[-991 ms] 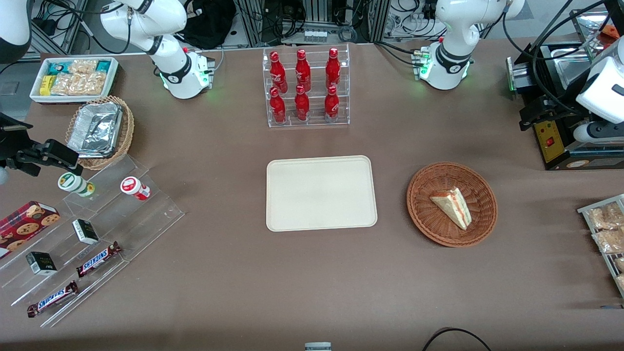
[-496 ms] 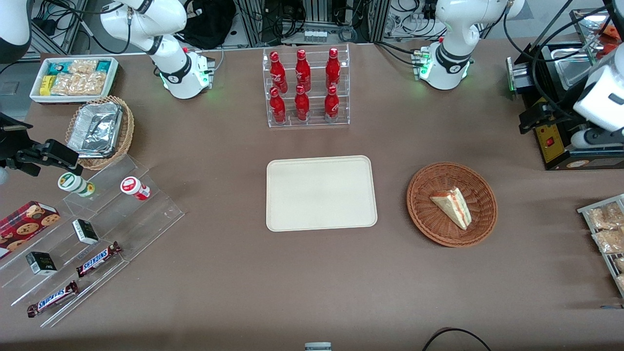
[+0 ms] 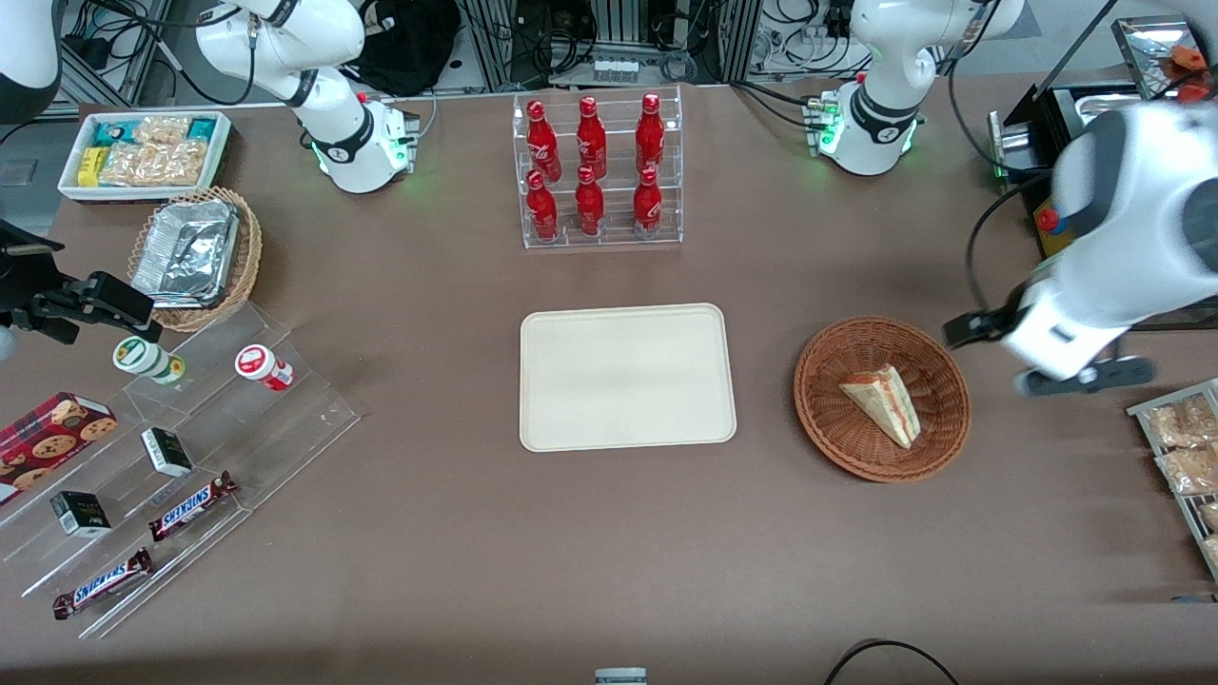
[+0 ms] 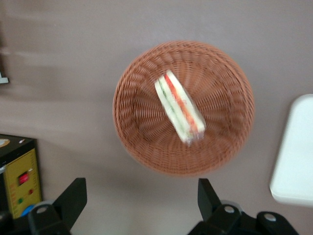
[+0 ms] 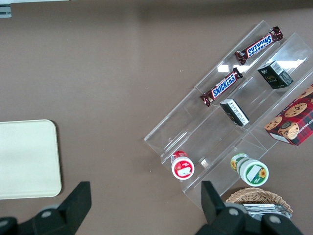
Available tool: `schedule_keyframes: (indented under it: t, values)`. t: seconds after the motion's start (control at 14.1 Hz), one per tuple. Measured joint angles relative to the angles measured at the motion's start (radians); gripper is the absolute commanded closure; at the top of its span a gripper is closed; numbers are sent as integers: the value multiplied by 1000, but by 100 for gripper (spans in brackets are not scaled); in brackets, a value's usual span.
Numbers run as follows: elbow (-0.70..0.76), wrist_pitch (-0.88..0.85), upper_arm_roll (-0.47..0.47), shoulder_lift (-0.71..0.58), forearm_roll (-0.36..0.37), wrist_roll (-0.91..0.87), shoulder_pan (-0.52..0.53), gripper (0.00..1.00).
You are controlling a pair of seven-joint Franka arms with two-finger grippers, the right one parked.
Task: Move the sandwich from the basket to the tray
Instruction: 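Move the left gripper over the wicker basket above the sandwich, then lower the left gripper and close it on the wrapped sandwich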
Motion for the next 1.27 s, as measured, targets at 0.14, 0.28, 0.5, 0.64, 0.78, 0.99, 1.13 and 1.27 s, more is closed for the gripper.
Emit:
schedule_keyframes:
  t: [0.14, 0.28, 0.5, 0.64, 0.78, 0.99, 1.13, 1.27]
  values:
    - [-122, 162, -22, 2, 18, -140, -3, 0]
    - [-211, 286, -23, 2, 19, -258, -1, 0]
    - [-307, 436, -23, 4, 19, -443, 2, 0]
    - [-348, 513, -26, 18, 19, -567, 1, 0]
    - [-361, 549, -35, 42, 19, -629, 1, 0]
    - [-383, 616, -41, 75, 19, -657, 1, 0]
    - [-392, 651, -42, 101, 19, -659, 1, 2]
    - [-393, 670, -44, 125, 19, -659, 1, 40]
